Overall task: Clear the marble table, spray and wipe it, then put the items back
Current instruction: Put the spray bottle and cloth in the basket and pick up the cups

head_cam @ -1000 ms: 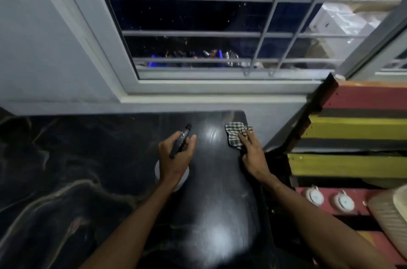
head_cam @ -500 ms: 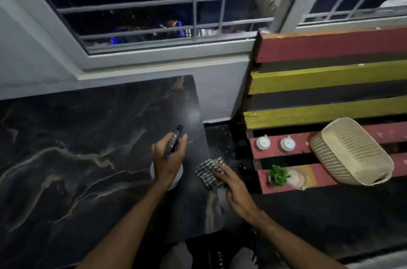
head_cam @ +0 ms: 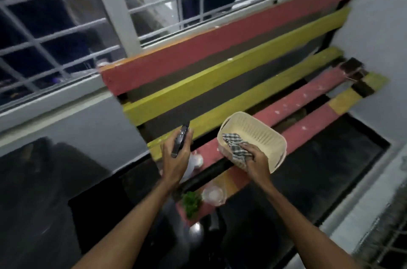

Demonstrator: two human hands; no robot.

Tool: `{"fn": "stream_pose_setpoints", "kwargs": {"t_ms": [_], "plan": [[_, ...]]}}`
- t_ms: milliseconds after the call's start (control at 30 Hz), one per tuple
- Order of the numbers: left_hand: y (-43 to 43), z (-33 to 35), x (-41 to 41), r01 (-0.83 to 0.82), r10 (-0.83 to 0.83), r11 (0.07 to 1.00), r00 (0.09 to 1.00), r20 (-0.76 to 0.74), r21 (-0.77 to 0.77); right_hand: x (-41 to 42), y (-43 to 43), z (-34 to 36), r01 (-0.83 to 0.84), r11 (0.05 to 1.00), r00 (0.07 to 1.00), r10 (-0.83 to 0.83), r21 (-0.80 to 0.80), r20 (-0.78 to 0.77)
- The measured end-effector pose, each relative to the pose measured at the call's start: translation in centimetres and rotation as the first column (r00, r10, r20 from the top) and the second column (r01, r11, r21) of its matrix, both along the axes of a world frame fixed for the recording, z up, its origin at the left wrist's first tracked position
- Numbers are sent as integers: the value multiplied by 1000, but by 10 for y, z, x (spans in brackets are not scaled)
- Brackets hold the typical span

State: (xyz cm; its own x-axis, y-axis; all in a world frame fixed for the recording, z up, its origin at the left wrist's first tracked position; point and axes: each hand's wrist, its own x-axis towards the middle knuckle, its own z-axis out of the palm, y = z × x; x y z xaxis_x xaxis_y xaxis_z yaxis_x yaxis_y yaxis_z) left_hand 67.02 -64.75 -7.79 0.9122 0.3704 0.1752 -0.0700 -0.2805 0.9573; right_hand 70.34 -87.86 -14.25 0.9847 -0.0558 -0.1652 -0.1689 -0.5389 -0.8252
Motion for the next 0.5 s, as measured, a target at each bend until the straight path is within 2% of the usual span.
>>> {"fn": "stream_pose_setpoints", "kwargs": {"t_ms": [200, 400, 500], "plan": [[-90, -46, 120, 168, -165, 985, 982, 88, -27, 75, -63, -52, 119, 989, 989, -125, -84, -73], [-156, -148, 184, 361, -363, 930, 931, -29, -61, 109, -96, -131, 138, 982, 965, -163, -132, -204], [-165, -194, 200, 481, -491, 871, 860, -136, -103, 114, -99, -157, 156, 983, 967, -172, -99, -186]]}}
